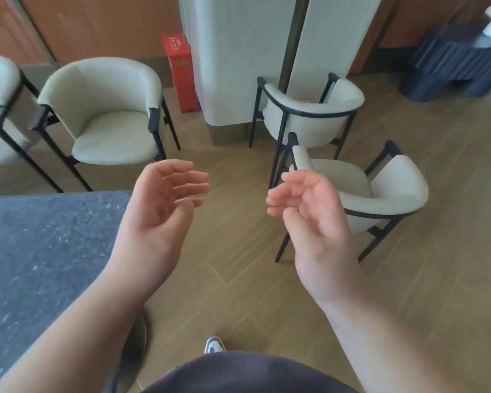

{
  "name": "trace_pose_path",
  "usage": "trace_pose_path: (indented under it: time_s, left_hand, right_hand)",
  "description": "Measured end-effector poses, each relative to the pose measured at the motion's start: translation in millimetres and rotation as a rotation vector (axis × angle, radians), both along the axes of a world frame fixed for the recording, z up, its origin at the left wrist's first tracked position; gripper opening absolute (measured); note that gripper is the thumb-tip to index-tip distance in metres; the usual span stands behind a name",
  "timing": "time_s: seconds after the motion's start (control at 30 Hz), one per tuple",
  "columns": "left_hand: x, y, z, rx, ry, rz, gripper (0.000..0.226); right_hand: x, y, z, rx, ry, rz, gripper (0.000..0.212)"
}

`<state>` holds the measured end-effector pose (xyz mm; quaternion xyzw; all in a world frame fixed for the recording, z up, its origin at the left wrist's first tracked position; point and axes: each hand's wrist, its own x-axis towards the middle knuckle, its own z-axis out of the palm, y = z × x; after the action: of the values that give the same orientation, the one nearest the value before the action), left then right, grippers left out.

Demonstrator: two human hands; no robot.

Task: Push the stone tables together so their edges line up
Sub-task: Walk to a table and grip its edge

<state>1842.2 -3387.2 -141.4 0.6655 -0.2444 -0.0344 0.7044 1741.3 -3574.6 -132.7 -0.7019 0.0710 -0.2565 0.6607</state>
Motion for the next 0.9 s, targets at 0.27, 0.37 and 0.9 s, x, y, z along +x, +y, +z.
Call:
trace_pose_path:
  time_s: [0.27, 0.37, 0.9]
  left_hand:
    - [104, -30, 2, 0.036, -0.009, 0.080, 0.041]
    - [146, -57, 0, 0.036, 0.014, 0.114, 0.040]
    - [332, -159, 8, -0.023, 0.005, 0.449, 0.038]
  right_hand:
    - [126, -42, 3, -0.041, 0.001, 0.076, 0.040]
    - [172, -74, 0, -0.032, -0.018, 0.104, 0.041]
    - [434, -185, 5, -0.052, -0.046, 0.458, 0.039]
